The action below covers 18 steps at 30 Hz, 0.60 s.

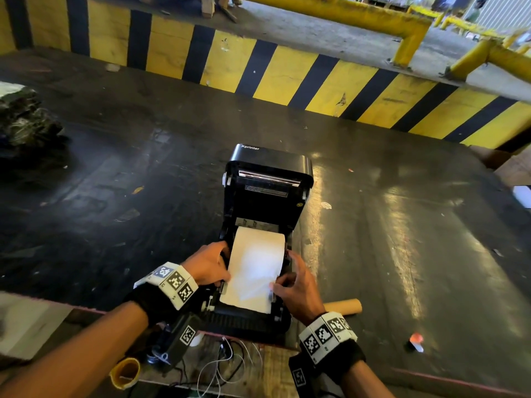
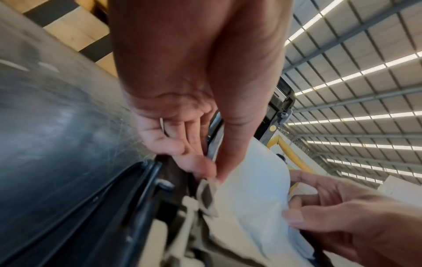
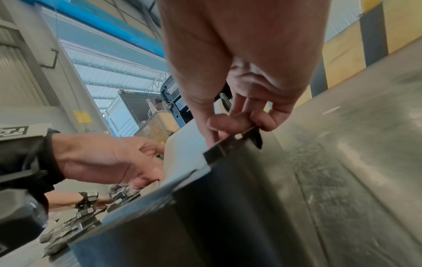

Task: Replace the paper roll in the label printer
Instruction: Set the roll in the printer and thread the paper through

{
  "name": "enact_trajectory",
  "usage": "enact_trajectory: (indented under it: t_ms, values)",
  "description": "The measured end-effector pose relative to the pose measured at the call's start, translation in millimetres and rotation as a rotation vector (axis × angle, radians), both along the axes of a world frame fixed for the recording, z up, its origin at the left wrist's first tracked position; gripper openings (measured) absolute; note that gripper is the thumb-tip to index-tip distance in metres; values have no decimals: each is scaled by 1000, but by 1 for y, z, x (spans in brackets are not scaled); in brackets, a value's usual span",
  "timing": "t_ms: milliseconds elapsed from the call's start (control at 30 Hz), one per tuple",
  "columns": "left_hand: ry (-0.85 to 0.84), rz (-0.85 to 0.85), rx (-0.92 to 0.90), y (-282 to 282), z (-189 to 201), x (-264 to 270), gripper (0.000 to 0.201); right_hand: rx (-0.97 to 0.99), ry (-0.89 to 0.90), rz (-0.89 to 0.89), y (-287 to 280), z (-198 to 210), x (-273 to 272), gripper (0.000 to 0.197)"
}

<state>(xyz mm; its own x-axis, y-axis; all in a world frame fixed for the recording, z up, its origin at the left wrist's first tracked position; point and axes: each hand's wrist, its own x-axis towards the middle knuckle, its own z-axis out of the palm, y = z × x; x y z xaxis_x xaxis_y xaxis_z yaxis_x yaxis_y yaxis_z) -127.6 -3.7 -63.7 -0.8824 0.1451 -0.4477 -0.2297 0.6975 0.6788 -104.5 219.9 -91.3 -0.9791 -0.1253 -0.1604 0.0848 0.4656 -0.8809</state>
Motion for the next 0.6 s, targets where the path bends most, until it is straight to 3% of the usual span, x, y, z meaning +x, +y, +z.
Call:
enact_trajectory:
  t_ms: [100, 233, 367, 467, 533, 600]
  values:
    - [55, 44, 40, -1, -2, 3, 36, 30, -33, 17, 0, 1, -1, 85]
    - [74, 33, -44, 2, -3, 7, 40, 149, 62, 28, 1, 1, 4, 79]
    - [357, 47, -190, 5, 6, 27, 25, 345, 356, 78, 3, 3, 15, 41]
    - [626, -214, -169, 9, 10, 45, 11, 471, 646, 349, -1, 1, 27, 30]
    - [680, -488, -247, 11, 2, 53, 28, 591, 702, 513, -6, -6, 33, 34]
    - [691, -638, -385, 13, -7, 59, 40, 672, 705, 587, -8, -10, 36, 31]
